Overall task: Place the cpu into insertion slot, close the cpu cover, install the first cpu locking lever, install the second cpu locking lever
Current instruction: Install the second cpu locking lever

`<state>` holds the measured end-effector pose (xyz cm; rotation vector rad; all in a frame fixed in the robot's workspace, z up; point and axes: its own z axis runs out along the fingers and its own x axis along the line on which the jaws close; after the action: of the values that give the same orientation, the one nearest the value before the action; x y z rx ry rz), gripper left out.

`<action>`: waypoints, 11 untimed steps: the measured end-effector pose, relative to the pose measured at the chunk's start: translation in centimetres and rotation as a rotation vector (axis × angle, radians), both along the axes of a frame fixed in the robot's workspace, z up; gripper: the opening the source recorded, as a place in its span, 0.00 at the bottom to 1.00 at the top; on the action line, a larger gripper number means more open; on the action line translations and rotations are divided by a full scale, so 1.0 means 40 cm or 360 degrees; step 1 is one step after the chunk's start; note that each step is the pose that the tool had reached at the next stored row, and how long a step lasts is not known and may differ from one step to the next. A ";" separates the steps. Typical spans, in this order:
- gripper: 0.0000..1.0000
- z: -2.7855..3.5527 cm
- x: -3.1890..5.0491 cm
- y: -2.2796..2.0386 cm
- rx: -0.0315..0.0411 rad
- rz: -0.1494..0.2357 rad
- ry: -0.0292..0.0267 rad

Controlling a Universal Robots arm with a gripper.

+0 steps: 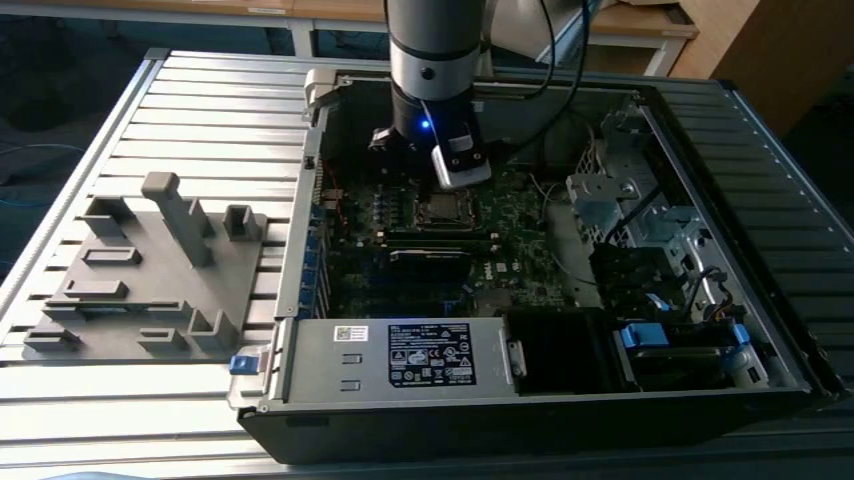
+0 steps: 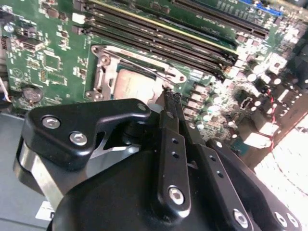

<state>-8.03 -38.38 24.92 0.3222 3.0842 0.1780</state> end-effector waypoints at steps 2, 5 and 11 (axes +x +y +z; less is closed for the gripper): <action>0.11 0.000 0.001 -0.003 -0.0009 0.0000 0.00001; 0.11 -0.001 0.001 -0.013 -0.0023 0.0000 0.00000; 0.11 -0.024 0.002 -0.020 -0.0034 -0.0001 0.00000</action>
<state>-7.96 -39.16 23.96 0.3221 3.0837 0.1451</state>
